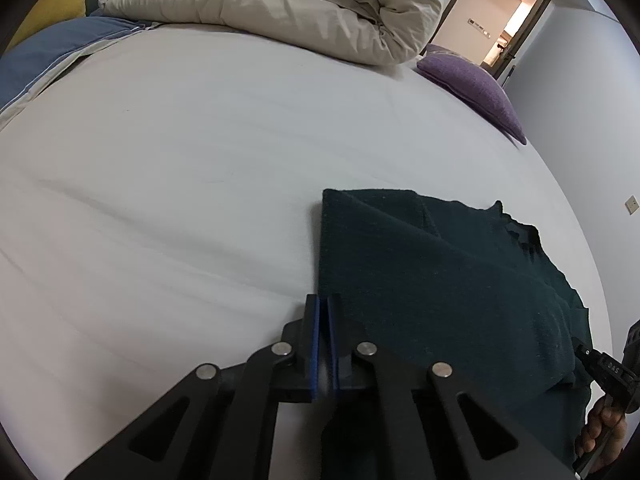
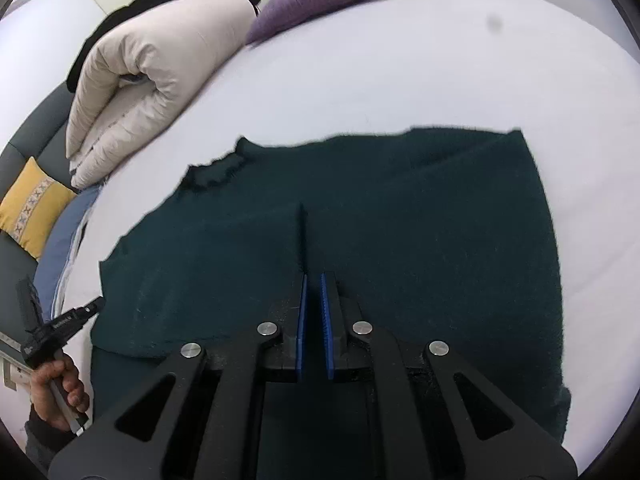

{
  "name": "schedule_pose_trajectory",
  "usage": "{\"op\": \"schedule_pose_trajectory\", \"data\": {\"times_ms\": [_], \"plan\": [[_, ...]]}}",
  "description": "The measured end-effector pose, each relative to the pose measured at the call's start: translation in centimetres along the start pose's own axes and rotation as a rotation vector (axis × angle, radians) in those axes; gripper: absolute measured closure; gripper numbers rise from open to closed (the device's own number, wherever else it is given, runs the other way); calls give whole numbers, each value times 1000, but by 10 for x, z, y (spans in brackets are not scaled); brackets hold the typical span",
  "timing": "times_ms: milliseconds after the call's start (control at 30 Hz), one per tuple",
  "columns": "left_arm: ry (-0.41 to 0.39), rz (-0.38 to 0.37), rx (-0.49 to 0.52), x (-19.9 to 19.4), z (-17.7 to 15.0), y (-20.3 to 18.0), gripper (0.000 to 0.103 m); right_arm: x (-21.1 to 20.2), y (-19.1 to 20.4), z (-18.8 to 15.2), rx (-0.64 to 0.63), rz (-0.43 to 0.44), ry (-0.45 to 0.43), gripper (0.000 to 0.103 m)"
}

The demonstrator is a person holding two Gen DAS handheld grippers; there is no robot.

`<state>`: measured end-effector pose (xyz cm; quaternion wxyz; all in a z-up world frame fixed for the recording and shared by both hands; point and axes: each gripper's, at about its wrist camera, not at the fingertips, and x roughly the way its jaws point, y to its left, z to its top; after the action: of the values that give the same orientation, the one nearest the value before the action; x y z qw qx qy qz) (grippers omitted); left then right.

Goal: Fold small clothes

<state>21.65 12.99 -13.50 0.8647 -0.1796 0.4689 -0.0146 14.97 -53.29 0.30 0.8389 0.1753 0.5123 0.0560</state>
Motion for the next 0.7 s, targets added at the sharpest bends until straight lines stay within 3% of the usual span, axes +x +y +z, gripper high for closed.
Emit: {"op": "schedule_pose_trajectory", "data": {"times_ms": [100,167,200,233,267,300,367,400,433,467,500,567,700], "plan": [[11,-31,-37,1,2,6,98,4,3,-2,47,90,16,93],[13,-58,-78,-3,3,11,89,-1,7,0,64,119,0,90],[11,-77,-100,-6,3,13,72,-5,9,2,64,141,-18,87],[4,-95,-118,-9,4,14,49,-9,10,3,67,161,-30,77],[-6,-103,-127,-11,4,13,41,-11,11,5,73,178,-35,64],[-20,-106,-128,-13,4,12,32,-12,11,8,82,191,-36,56],[-16,-100,-109,-10,6,6,33,-6,16,10,70,183,-20,52],[-2,-93,-93,-6,6,2,45,-1,20,9,49,170,2,52],[20,-74,-66,1,6,-4,75,8,24,8,22,147,40,52],[40,-51,-47,7,6,-8,88,19,30,5,-12,103,75,56],[41,-27,-35,11,4,-10,89,21,34,4,-37,75,74,60],[28,-8,-21,12,3,-12,93,21,40,1,-55,39,62,82],[27,0,65,5,8,-14,95,6,37,-1,-27,45,28,92]]}}
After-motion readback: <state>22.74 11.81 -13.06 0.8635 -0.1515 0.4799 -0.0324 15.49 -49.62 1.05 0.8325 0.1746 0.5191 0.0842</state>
